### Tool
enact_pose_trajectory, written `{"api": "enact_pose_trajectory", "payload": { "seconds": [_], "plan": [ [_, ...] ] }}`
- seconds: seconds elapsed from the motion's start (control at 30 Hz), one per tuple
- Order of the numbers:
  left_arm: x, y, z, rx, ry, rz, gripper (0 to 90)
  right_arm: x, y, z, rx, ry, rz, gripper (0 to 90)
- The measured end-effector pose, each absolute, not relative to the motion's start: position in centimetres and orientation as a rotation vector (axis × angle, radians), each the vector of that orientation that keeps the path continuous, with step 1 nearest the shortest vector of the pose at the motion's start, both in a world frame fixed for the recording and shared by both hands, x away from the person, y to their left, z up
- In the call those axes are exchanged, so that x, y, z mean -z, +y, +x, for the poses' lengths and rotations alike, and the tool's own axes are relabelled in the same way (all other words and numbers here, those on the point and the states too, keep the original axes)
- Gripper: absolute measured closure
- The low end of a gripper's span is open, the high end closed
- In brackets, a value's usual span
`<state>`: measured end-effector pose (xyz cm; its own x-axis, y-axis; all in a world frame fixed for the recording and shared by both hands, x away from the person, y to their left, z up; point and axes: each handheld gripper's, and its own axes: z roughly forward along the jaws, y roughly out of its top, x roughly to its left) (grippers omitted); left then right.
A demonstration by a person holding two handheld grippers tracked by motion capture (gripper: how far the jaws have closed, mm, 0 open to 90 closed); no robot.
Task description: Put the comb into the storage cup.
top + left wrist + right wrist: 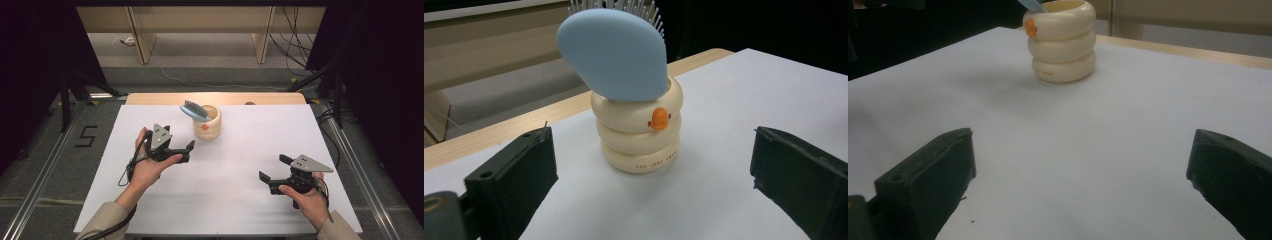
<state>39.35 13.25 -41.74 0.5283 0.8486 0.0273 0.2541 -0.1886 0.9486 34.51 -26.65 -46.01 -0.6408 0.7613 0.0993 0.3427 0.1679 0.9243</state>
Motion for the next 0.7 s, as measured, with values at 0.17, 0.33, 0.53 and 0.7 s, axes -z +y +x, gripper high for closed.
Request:
{"api": "enact_pose_trajectory", "payload": {
  "seconds": [0.17, 0.33, 0.53, 0.7],
  "plan": [
    [42.2, 13.5, 38.9, -0.697, 0.927, 1.73, 4.3, 46.0, -26.7, 34.5, -1.468, 2.071, 1.037, 0.2],
    [42.7, 13.6, 38.4, -0.696, 0.918, 1.74, 4.6, 45.9, -26.8, 34.4, -1.456, 2.09, 1.008, 0.3],
    [43.5, 13.8, 37.7, -0.68, 0.892, 1.758, 4.8, 45.9, -26.8, 34.4, -1.448, 2.123, 0.978, 0.3],
    [43.9, 14.1, 37.2, -0.664, 0.857, 1.77, 5.5, 45.8, -27.0, 34.3, -1.449, 2.126, 0.96, 0.3]
  ]
}}
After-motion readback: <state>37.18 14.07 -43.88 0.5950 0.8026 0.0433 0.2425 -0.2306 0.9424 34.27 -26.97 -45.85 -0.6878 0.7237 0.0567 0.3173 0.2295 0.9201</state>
